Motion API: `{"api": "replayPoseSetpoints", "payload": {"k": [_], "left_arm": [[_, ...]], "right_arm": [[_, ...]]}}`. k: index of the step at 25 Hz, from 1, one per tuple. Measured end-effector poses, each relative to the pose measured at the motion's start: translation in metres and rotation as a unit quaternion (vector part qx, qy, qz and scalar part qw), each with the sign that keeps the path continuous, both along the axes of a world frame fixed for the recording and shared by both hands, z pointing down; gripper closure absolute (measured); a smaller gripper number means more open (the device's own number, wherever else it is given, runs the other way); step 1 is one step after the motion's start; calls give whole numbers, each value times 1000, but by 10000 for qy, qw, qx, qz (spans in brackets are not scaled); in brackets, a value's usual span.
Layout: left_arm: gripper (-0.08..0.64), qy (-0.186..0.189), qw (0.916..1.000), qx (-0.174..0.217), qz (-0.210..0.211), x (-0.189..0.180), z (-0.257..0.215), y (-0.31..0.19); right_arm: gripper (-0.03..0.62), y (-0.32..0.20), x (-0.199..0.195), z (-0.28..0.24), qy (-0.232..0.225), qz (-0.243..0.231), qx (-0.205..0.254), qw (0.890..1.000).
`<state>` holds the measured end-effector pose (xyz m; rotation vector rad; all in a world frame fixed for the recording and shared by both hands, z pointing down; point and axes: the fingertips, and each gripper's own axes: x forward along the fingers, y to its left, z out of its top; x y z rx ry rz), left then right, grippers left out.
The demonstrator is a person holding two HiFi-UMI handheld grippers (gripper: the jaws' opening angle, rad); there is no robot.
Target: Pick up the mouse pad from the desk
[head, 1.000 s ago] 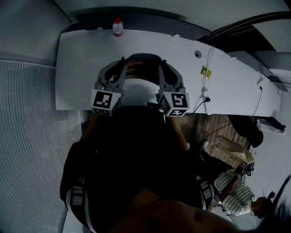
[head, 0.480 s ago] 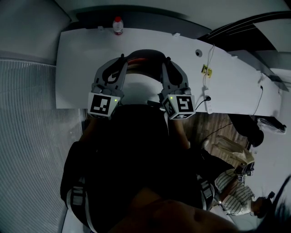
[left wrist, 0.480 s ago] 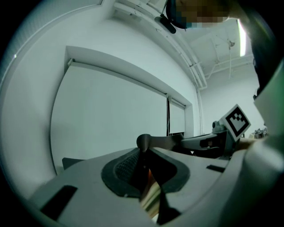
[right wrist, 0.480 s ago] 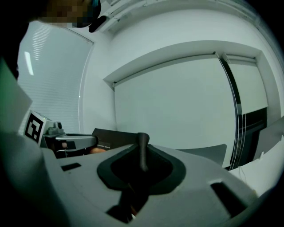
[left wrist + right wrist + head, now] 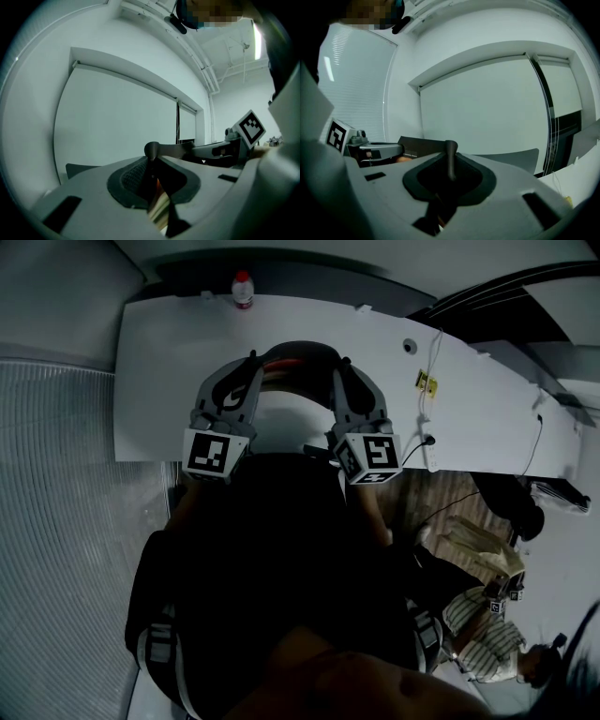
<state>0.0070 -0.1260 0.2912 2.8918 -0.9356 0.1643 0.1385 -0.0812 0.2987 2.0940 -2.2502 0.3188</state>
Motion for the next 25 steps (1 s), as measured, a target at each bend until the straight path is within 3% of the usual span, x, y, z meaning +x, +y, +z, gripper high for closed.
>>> {"api": "replayPoseSetpoints", "payload": {"k": [25], "left_arm": [[509, 53, 10000, -61, 24, 0, -3, 1]], "right_arm": [[549, 2, -2, -4, -98, -27, 29, 9999]]}}
